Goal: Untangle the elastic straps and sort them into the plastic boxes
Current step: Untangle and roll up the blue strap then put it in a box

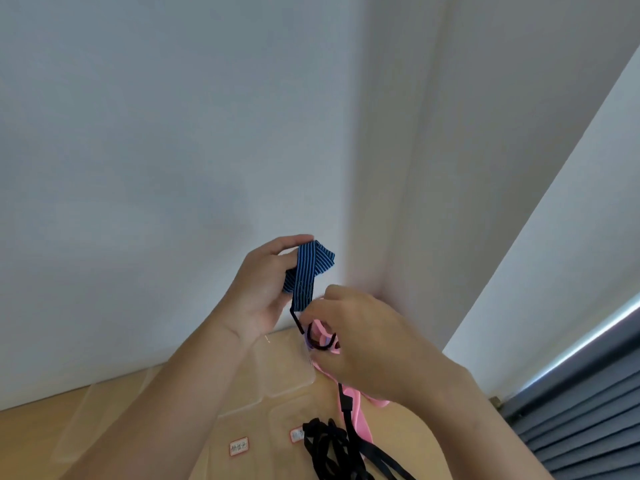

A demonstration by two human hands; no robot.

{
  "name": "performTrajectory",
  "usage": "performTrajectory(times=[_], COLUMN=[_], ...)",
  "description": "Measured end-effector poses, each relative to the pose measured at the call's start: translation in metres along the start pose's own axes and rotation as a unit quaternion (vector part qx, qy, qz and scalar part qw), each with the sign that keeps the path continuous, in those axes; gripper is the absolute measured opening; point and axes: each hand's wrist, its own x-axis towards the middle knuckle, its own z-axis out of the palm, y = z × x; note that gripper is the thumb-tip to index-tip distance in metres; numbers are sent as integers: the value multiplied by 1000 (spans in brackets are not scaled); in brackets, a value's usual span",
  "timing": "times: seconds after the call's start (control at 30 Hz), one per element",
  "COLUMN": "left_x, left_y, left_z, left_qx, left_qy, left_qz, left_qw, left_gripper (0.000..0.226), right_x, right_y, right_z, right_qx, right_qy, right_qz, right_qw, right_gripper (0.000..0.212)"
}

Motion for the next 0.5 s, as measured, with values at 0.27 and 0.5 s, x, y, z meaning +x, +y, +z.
performTrajectory(times=[0.27, 0.5], left_x=[-17, -23], left_y=[7, 5], left_z=[14, 20], left_qx=[-10, 63], left_qy=[31, 10], left_qz=[153, 213], left_qw=[988, 975], left_gripper=[26, 36], right_x=[10, 32], right_y=[9, 11], right_z=[10, 5], right_qx=[209, 526], right_qy=[235, 160], right_qz=[147, 112], right_qw=[938, 828], right_gripper=[42, 21])
